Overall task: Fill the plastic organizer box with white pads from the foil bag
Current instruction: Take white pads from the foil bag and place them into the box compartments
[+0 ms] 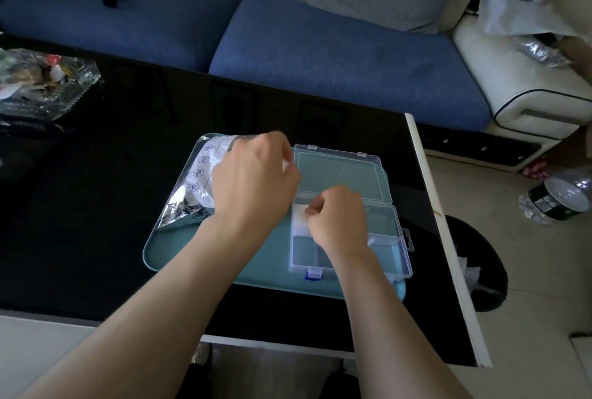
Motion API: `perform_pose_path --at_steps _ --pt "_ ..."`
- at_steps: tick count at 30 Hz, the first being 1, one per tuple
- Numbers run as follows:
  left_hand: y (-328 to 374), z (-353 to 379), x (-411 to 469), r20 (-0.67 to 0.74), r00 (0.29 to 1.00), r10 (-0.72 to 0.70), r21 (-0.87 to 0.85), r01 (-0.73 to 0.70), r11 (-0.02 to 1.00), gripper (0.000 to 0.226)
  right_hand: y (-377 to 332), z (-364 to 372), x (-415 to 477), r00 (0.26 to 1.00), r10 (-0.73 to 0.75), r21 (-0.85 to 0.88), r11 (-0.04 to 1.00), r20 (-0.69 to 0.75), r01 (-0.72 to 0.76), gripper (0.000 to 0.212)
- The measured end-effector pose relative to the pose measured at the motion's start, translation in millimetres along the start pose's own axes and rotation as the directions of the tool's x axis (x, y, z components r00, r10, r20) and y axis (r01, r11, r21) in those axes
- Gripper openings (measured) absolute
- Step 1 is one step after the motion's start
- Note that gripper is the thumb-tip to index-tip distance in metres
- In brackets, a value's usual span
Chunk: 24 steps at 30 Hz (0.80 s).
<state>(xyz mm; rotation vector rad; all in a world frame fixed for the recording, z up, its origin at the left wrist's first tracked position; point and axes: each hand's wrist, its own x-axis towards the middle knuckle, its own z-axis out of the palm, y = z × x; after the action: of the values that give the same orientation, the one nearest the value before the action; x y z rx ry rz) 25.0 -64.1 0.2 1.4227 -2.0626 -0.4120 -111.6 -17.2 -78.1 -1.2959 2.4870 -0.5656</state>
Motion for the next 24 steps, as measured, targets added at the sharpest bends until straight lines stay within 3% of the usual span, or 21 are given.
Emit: perform_pose_path --at_steps 3,6,9,15,22,24 --pt "-20.6 5.6 5.7 -0.005 0.995 0.099 0.140 -0.097 0.985 0.029 -15.9 -7.2 -2.0 0.993 -0.054 0.184 0.980 -0.109 0.073 0.020" --pt "-37.6 13.0 8.5 0.059 0.997 0.053 0.075 -0.058 0.995 0.023 -35.5 -11.1 -5.7 0.993 -0.086 0.338 0.935 -0.078 0.107 0.031" --pt "-40.6 13.9 8.1 0.081 0.997 0.019 0.034 -0.022 0.999 0.013 -45.9 -5.9 -9.3 0.995 -0.086 0.325 0.941 -0.048 0.097 0.035" --pt "-34.4 7.2 7.0 0.044 0.996 -0.073 -0.025 0.075 0.997 0.022 -53.0 6.3 -9.6 0.997 -0.020 0.276 0.960 -0.075 0.040 0.034" --pt "-35.4 -4.7 7.8 0.088 0.985 -0.151 -0.050 0.156 0.986 0.035 -61.8 -5.7 -1.1 0.992 0.104 0.498 0.865 -0.065 -0.058 0.015" --pt "-35.1 -7.3 7.6 0.098 0.983 -0.158 -0.057 0.164 0.985 0.035 -63.2 0.1 -0.4 0.996 0.077 0.478 0.877 -0.045 -0.047 0.030"
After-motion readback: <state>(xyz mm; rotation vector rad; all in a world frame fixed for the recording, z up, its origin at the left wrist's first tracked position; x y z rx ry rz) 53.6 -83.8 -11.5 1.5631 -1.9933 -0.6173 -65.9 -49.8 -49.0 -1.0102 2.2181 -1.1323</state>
